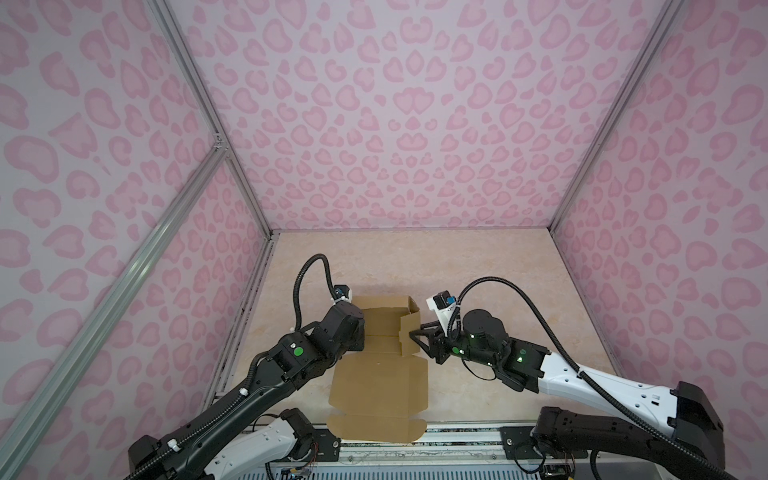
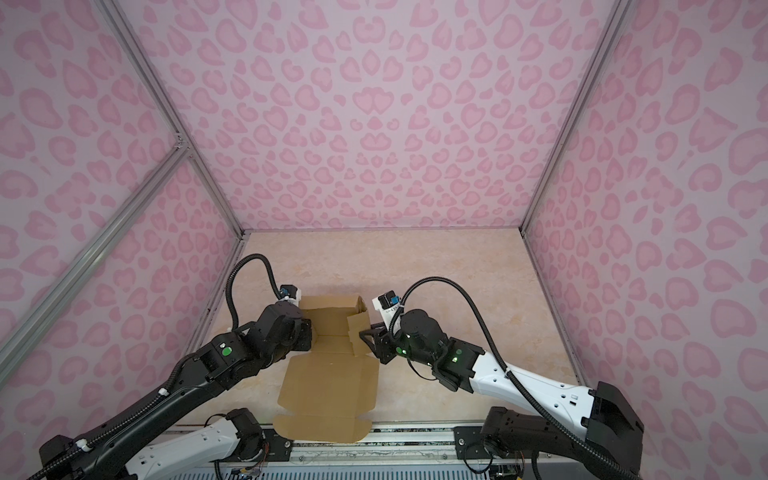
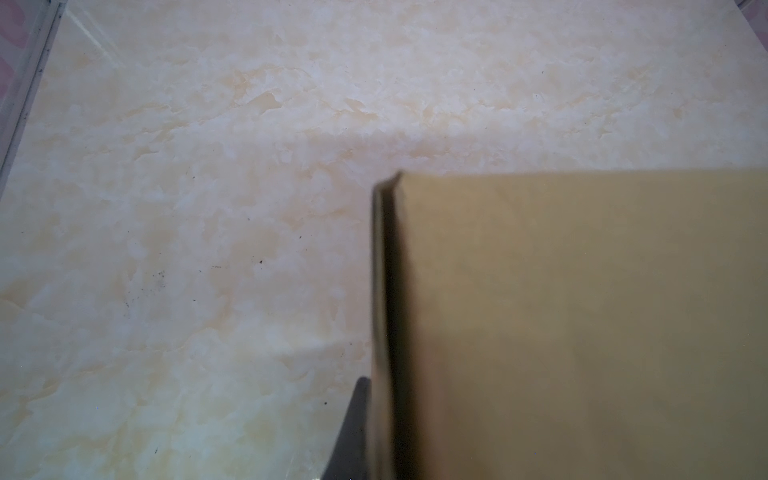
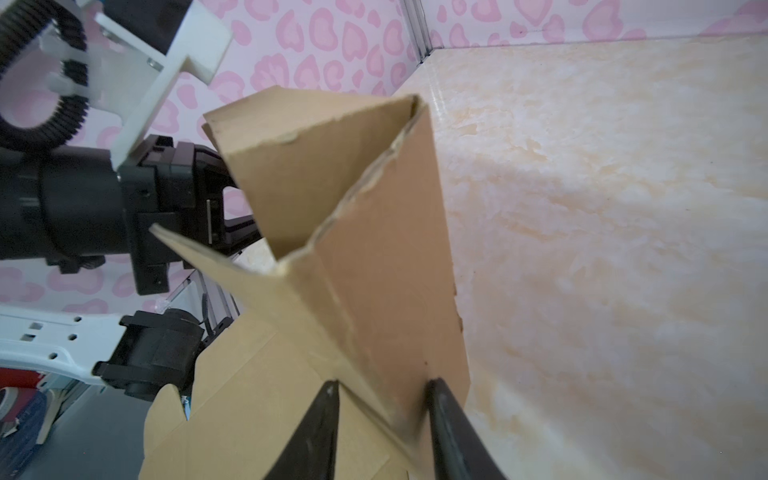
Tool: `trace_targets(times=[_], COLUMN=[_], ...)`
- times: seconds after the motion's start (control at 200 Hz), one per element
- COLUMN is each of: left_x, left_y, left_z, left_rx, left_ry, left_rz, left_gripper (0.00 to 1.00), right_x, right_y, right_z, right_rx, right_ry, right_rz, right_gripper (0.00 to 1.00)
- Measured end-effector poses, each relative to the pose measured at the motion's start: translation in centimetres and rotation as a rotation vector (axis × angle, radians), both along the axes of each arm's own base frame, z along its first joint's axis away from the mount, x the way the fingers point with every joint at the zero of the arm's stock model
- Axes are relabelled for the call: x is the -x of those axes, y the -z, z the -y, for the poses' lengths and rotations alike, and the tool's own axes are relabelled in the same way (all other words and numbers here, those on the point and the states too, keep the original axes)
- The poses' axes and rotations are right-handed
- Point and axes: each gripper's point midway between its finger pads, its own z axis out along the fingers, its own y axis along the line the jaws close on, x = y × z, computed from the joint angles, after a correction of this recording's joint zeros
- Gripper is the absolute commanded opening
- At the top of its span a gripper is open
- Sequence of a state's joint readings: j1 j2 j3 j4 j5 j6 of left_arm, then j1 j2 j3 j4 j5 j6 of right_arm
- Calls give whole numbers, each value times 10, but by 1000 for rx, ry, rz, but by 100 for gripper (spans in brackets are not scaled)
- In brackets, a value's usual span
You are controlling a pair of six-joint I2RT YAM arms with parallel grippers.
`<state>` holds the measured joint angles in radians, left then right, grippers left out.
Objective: Fold the paper box
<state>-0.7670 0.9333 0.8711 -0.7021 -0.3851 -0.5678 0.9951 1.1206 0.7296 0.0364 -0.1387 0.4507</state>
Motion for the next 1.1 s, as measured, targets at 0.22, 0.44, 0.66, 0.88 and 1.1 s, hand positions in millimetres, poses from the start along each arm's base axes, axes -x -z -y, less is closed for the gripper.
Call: trace_targets(times=[0.22, 0.44, 0.66, 0.88, 1.1], left_x=[0, 0, 1, 2, -1], left_y=[0, 1, 4, 6, 2], left_z=[0, 1, 6, 11, 16], left_rx=[-1, -3, -18, -35, -34], left_ry=[-1, -4, 6, 12, 14], left_rz=[-2, 0, -5, -1, 21], left_gripper=[4, 4, 4, 4, 4], right_x=[-11, -23, -30, -35, -38], right_y=[6, 17, 16, 17, 14], right_z=[5, 14, 13, 18, 17], right_rx=[104, 184, 202, 227, 224], right_ry=[97, 192, 227, 266, 269], right_rz=[51, 75, 94, 109, 132], right_gripper=[33, 34, 33, 32, 33])
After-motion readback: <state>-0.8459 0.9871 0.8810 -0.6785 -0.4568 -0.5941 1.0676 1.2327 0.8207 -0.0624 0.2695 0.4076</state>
